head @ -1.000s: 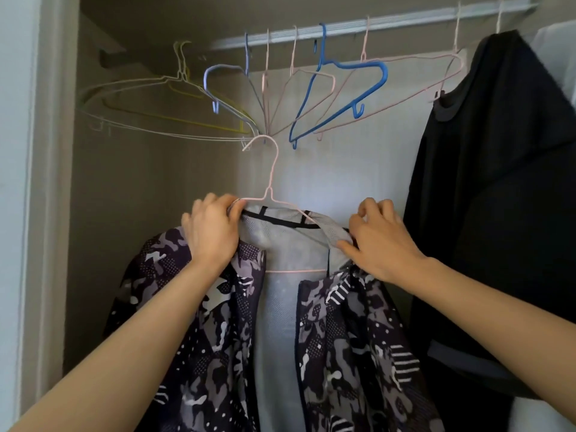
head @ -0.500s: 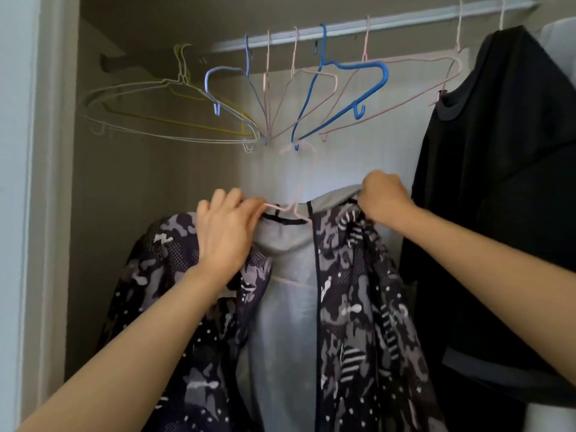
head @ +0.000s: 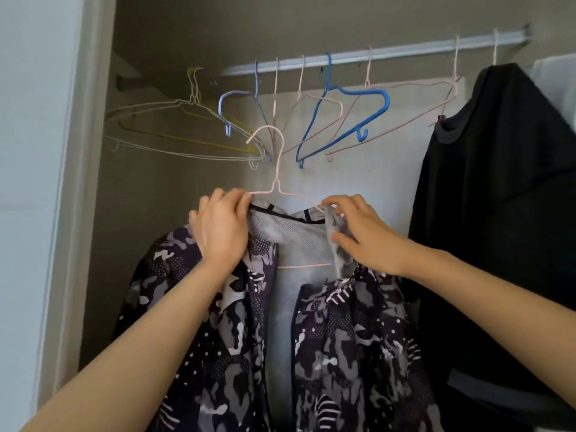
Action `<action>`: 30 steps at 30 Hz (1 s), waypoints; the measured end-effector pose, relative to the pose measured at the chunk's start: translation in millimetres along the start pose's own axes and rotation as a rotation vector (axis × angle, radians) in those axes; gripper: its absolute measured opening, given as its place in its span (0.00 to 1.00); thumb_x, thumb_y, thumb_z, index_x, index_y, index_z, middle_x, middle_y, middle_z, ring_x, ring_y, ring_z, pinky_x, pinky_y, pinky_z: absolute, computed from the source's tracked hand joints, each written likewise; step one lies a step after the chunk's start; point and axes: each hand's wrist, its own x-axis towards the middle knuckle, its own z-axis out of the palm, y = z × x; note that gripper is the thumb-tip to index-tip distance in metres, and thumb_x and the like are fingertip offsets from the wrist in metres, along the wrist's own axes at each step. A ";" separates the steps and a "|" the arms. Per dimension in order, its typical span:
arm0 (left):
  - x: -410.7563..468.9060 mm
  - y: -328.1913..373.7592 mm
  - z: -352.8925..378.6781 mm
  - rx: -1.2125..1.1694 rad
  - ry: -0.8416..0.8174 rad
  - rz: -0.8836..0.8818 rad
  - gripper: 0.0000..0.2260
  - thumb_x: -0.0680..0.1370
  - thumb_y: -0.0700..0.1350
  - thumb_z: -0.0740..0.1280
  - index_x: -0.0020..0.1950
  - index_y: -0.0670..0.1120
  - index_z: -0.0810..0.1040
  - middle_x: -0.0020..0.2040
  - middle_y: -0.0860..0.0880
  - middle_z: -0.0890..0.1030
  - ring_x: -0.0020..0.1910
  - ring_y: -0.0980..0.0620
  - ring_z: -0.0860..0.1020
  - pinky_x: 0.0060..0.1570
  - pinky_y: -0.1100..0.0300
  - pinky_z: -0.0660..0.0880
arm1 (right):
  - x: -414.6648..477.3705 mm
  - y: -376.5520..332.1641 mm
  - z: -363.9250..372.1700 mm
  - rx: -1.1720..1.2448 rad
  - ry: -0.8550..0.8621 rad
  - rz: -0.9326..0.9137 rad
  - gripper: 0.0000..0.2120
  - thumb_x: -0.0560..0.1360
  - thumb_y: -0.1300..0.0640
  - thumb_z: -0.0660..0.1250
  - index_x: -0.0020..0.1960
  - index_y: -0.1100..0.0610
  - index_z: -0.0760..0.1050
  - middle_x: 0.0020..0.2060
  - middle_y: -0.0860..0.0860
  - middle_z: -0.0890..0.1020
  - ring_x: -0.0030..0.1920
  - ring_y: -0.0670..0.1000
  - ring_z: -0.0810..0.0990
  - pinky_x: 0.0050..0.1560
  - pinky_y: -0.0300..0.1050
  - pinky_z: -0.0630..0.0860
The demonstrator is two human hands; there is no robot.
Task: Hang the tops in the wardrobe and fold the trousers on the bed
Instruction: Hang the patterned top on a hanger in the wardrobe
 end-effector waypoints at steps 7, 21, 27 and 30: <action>8.7 4.0 -2.7 -0.144 0.032 -0.068 0.14 0.82 0.54 0.59 0.58 0.52 0.81 0.54 0.47 0.79 0.56 0.42 0.74 0.54 0.48 0.65 | -14.3 8.2 -12.9 -0.502 0.138 0.090 0.21 0.83 0.51 0.51 0.75 0.54 0.55 0.64 0.54 0.70 0.63 0.58 0.69 0.64 0.54 0.66; -7.5 40.0 8.2 -0.342 0.112 0.102 0.10 0.82 0.49 0.61 0.54 0.48 0.81 0.47 0.45 0.77 0.48 0.40 0.74 0.47 0.47 0.68 | -30.5 -33.7 -66.9 -0.503 0.188 -0.122 0.09 0.81 0.50 0.54 0.44 0.52 0.64 0.31 0.43 0.66 0.31 0.51 0.70 0.33 0.49 0.67; -16.0 61.6 30.7 -0.487 -0.035 0.156 0.13 0.83 0.51 0.59 0.59 0.47 0.79 0.54 0.47 0.80 0.53 0.43 0.74 0.53 0.47 0.69 | -57.9 -40.2 -85.1 -1.064 0.187 -0.105 0.05 0.73 0.59 0.68 0.39 0.56 0.74 0.28 0.50 0.74 0.23 0.55 0.70 0.30 0.48 0.72; -21.1 78.1 46.3 -0.579 -0.106 0.169 0.14 0.83 0.52 0.59 0.59 0.45 0.77 0.56 0.47 0.80 0.55 0.44 0.74 0.56 0.48 0.69 | -74.5 -39.1 -95.1 -1.153 0.139 -0.058 0.03 0.69 0.61 0.69 0.41 0.55 0.76 0.27 0.49 0.73 0.23 0.55 0.70 0.29 0.45 0.66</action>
